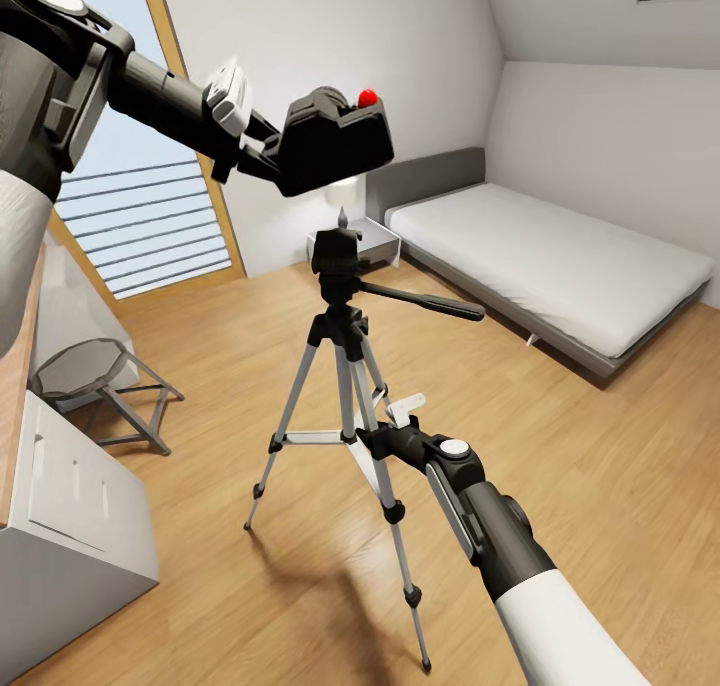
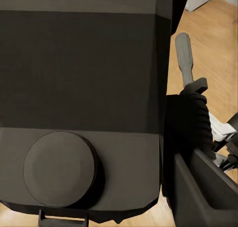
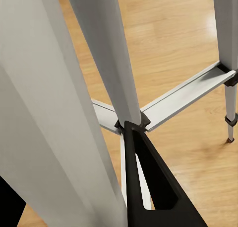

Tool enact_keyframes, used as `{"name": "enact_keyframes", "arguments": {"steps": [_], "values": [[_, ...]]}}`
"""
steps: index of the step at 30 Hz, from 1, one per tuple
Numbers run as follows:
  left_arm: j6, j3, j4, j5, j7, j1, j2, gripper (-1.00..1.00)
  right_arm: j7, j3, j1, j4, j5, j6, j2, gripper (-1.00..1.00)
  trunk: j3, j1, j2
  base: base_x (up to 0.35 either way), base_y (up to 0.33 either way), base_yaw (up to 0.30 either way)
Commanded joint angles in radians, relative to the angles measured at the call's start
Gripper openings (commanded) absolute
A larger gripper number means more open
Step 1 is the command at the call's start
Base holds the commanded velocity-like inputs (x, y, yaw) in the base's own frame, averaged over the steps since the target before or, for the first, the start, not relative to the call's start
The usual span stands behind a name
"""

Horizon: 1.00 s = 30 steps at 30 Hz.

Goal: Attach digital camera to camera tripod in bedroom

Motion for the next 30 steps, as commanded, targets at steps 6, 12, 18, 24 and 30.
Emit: {"name": "enact_keyframes", "arguments": {"steps": [6,12,18,24,30], "values": [[0.008,-0.031,0.032,0.026,-0.002,0.002,-0.002,-1.00,-0.021,-0.003,-0.001,0.004,-0.029,0.006,-0.004,-1.00,-0.002,0.001,-0.002,0.000,0.000,0.000],[0.024,-0.018,0.017,0.007,-0.007,0.004,0.008,-1.00,-0.008,-0.002,-0.002,-0.001,-0.032,0.009,-0.019,-1.00,-0.002,0.001,-0.002,0.000,0.000,0.000],[0.029,0.002,0.005,-0.003,-0.008,0.005,0.012,-1.00,-0.007,0.000,-0.002,-0.018,-0.079,0.009,-0.047,-1.00,-0.002,0.001,-0.002,0.000,0.000,0.000],[0.030,-0.004,0.002,-0.004,-0.010,0.005,0.013,-1.00,-0.007,0.001,-0.002,-0.018,-0.088,0.008,-0.050,-1.00,-0.002,0.001,-0.002,0.000,0.000,0.000],[0.031,-0.036,0.003,-0.004,-0.010,0.005,0.007,-1.00,-0.007,0.001,-0.002,-0.018,-0.089,0.006,-0.051,-1.00,-0.002,0.001,-0.002,0.000,0.000,0.000]]}}
